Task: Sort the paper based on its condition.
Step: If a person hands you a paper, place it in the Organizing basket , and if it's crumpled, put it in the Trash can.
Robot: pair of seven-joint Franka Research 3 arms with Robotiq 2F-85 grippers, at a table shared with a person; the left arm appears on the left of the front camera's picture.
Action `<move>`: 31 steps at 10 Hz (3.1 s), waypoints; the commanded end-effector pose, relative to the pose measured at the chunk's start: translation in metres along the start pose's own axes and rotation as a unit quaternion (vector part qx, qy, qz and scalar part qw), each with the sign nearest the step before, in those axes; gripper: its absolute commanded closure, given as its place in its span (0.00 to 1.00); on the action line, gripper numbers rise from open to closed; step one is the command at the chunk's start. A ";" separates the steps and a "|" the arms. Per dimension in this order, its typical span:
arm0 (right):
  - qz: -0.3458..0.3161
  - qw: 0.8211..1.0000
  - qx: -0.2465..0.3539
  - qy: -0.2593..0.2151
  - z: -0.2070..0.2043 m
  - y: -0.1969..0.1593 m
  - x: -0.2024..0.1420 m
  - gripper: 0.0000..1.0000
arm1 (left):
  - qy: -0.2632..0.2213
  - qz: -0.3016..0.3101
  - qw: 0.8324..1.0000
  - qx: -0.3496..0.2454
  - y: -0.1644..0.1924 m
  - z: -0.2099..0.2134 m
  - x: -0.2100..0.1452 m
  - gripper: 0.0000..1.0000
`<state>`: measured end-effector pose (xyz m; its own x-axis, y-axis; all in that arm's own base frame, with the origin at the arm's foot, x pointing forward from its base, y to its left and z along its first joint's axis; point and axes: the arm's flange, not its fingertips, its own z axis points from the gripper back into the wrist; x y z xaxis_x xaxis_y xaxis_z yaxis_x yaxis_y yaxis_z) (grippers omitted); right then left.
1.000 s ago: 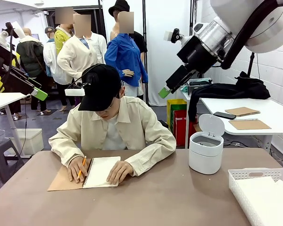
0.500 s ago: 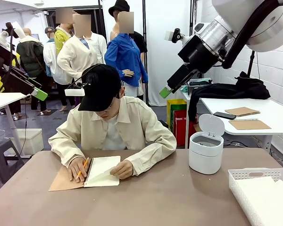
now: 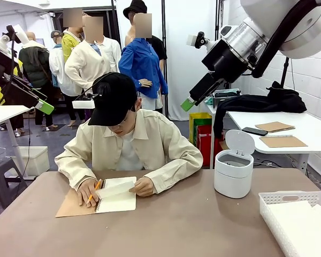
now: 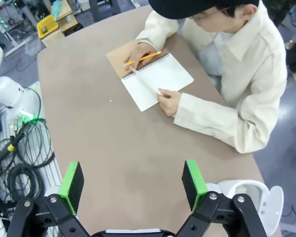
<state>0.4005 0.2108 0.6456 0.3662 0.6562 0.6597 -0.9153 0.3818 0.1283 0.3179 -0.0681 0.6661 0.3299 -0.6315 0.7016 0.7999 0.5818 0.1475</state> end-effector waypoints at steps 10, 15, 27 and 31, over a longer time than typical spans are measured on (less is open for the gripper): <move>0.003 1.000 -0.008 0.000 -0.001 0.005 0.006 0.00 | -0.001 0.000 1.000 -0.001 0.001 0.001 0.000 0.00; 0.013 1.000 -0.017 -0.010 -0.004 0.006 0.010 0.00 | -0.001 0.000 1.000 -0.001 0.001 0.001 0.000 0.00; 0.013 1.000 -0.017 -0.010 -0.004 0.006 0.010 0.00 | -0.001 0.000 1.000 -0.001 0.001 0.001 0.000 0.00; 0.013 1.000 -0.017 -0.010 -0.004 0.006 0.010 0.00 | -0.001 0.000 1.000 -0.001 0.001 0.001 0.000 0.00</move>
<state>0.3990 0.2229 0.6509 0.3348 0.6524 0.6799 -0.9186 0.3866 0.0814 0.3179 -0.0681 0.6661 0.3299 -0.6315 0.7016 0.7999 0.5818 0.1475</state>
